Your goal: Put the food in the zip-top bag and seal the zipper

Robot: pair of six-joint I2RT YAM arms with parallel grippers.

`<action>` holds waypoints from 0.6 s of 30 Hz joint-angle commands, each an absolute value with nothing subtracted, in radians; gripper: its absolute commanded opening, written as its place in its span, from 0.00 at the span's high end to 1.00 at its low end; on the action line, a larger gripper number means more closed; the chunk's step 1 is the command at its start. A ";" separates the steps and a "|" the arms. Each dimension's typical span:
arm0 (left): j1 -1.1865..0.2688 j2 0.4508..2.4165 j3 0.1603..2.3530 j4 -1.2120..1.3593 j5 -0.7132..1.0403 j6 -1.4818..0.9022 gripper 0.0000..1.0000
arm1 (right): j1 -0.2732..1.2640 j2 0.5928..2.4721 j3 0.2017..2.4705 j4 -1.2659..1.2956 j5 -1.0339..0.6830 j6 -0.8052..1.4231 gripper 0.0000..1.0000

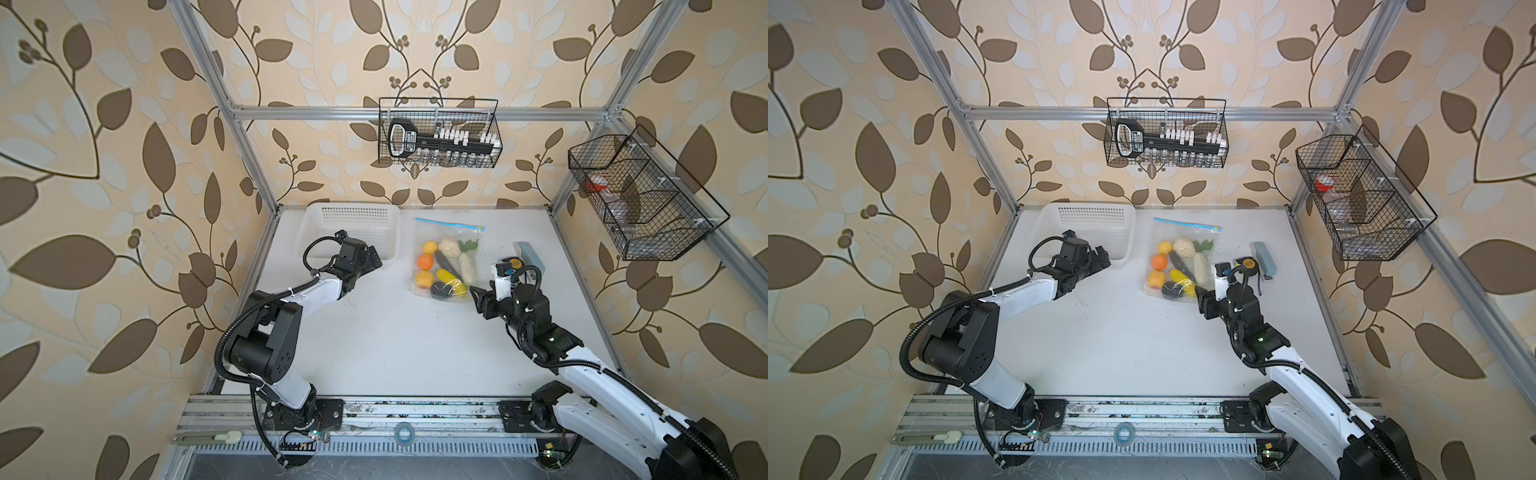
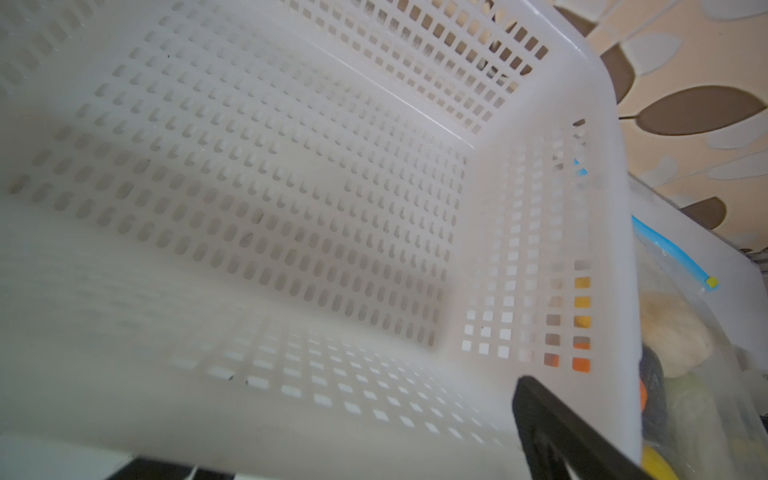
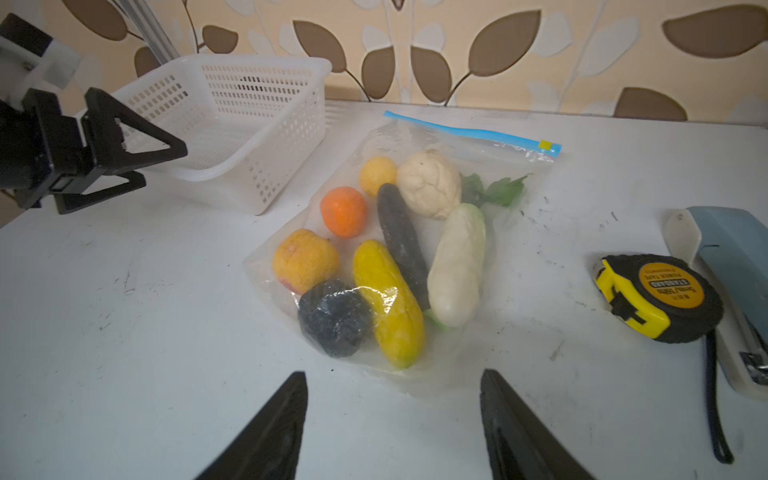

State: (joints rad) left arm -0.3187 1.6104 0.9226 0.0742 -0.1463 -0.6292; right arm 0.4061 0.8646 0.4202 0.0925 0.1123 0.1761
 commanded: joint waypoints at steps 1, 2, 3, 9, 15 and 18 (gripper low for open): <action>-0.308 1.563 0.953 0.089 -0.132 -0.599 0.01 | 0.390 0.847 0.402 0.155 0.217 0.165 0.33; -0.308 1.531 0.939 0.080 -0.128 -0.586 0.01 | 0.388 0.847 0.402 0.156 0.261 0.164 0.32; -0.308 1.499 0.923 0.072 -0.127 -0.574 0.01 | 0.388 0.851 0.399 0.166 0.320 0.168 0.32; -0.308 1.216 0.812 -0.074 -0.261 -0.476 0.01 | 0.381 0.851 0.357 0.327 0.534 0.109 0.32; -0.308 1.107 0.721 -0.211 -0.466 -0.418 0.01 | 0.378 0.902 0.229 0.657 0.656 -0.121 0.32; -0.298 1.114 0.684 -0.209 -0.630 -0.379 0.02 | 0.318 0.935 0.192 0.731 0.613 -0.152 0.32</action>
State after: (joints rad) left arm -0.3172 1.0966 0.7280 -0.1402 -0.4305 -0.4492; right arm 0.3565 0.9176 0.2176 0.5587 0.5724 -0.0589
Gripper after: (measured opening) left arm 0.984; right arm 0.681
